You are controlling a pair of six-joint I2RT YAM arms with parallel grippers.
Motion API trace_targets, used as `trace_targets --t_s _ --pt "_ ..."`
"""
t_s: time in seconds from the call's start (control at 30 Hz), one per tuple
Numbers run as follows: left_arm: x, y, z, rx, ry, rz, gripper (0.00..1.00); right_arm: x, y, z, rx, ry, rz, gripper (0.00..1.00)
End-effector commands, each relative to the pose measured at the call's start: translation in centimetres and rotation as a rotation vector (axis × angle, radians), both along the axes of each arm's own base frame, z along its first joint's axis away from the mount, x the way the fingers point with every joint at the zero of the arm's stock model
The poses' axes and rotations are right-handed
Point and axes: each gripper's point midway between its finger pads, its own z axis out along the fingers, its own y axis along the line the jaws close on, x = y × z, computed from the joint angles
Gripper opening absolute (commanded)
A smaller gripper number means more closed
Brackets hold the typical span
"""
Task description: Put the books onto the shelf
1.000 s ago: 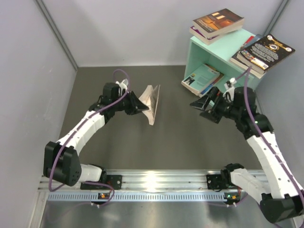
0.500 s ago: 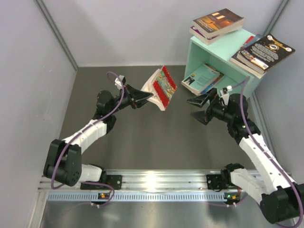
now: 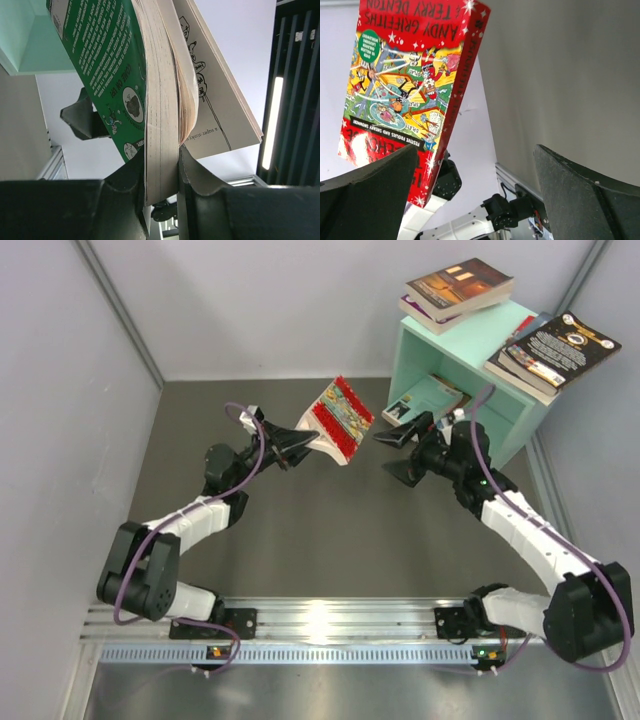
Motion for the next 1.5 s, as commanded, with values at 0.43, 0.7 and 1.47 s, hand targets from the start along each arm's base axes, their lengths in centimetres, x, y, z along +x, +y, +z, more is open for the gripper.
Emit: trace_targets --t_s 0.43,0.7,1.47 --pt "-1.7 -0.7 4.7 -0.178 -0.149 -0.023 0.00 4.9 5.1 6.8 0.121 -0.214 0.037 0.79" --pt "-1.8 -0.9 4.3 -0.214 -0.129 -0.054 0.00 5.2 5.3 6.4 0.122 -0.218 0.034 0.27" --pt "1.8 6.4 0.4 1.151 -0.323 0.218 0.99 5.6 1.2 3.7 -0.030 -0.137 0.009 0.00"
